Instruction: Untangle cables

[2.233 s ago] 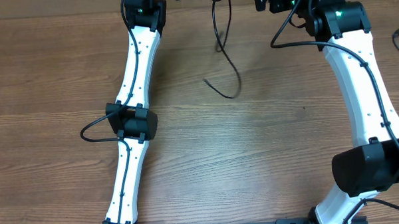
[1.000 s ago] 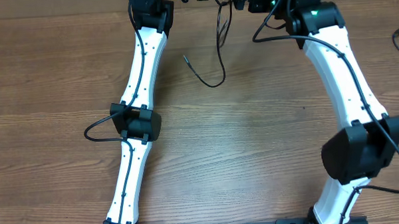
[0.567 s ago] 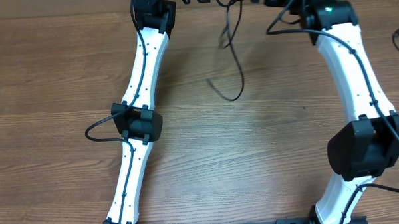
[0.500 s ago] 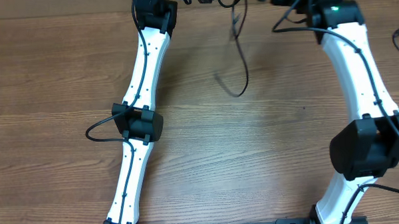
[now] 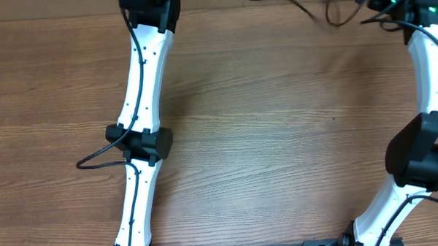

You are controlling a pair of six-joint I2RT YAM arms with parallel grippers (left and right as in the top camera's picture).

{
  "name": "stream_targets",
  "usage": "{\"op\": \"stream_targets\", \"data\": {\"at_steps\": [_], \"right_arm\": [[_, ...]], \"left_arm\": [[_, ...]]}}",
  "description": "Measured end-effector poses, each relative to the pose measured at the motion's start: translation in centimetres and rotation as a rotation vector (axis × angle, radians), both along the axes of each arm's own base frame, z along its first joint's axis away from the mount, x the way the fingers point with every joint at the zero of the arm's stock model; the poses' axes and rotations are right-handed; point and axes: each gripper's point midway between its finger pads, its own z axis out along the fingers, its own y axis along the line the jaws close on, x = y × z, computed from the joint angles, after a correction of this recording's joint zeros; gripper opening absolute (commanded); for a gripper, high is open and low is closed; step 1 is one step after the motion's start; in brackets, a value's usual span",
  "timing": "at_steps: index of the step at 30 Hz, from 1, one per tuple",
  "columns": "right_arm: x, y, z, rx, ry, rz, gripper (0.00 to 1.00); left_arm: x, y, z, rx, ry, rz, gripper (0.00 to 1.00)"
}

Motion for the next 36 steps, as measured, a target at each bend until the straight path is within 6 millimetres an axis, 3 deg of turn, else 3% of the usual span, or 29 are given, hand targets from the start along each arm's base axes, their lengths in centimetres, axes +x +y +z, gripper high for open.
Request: {"op": "stream_targets", "data": {"at_steps": [4, 7, 9, 11, 15, 21, 28, 36], "right_arm": [[-0.6, -3.4, -1.7, -0.025, 0.040, -0.066, 0.94], [-1.3, -4.7, -2.1, -0.038, 0.064, -0.088, 0.89], [-1.8, -4.8, -2.6, -0.036, 0.093, -0.088, 0.90], [-2.1, -4.5, -3.0, -0.037, 0.114, -0.077, 0.99], [-1.9, -2.6, -3.2, -0.025, 0.121, -0.014, 1.00], [-1.4, 2.8, -3.3, 0.053, 0.118, 0.146, 1.00], [-1.2, 12.4, -1.2, 0.204, 0.048, 0.443, 1.00], [-3.2, 23.9, 6.8, 0.229, -0.138, 0.763, 1.00]], "left_arm": [[0.0, 0.1, 0.0, 0.011, 0.009, -0.001, 0.04], [0.1, 0.2, -0.1, 0.016, 0.012, -0.001, 0.04], [0.0, 0.2, -0.1, 0.017, 0.010, -0.002, 0.05], [0.0, 0.2, -0.3, 0.025, 0.009, -0.004, 0.04], [0.4, 0.0, -0.7, 0.043, 0.022, -0.005, 0.04], [2.5, -0.6, -2.2, 0.079, 0.127, 0.011, 0.05], [5.6, -1.2, -5.2, 0.113, 0.262, 0.084, 0.04], [7.0, -1.3, -5.1, 0.078, 0.223, 0.162, 0.04]]}}
